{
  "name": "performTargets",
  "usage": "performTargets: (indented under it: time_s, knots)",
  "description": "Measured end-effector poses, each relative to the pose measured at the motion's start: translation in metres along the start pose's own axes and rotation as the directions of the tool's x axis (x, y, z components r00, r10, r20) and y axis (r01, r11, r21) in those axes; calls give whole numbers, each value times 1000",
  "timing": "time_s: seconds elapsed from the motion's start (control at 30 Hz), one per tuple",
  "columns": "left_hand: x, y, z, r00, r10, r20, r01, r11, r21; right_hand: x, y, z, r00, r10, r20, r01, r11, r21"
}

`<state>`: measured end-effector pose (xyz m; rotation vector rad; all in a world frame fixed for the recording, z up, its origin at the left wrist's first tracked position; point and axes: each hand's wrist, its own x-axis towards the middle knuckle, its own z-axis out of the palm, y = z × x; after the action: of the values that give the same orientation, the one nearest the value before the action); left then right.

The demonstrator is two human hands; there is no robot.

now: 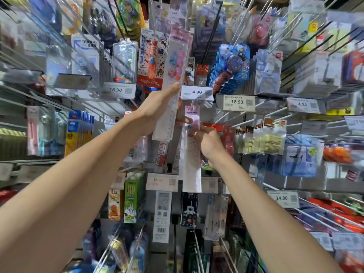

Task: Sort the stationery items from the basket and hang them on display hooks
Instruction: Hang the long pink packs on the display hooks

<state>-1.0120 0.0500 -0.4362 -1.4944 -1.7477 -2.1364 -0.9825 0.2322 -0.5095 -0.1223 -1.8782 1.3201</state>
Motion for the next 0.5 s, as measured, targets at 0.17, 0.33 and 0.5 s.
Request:
performTargets:
  time_s: [0.17,0.33,0.5]
  knots:
    - [4,-5,-4,999,-37,1,37,998,48,28,8,2,990,134,48,-127,984,-121]
    - [10,-10,-5,1000,-21,-13,23,979,201,41,26,12,978,209,-15,-210,971,-116]
    - [18,-17,-14,996,-2,88,-19,971,238,54,35,17,984,160,-73,-176,892,-417]
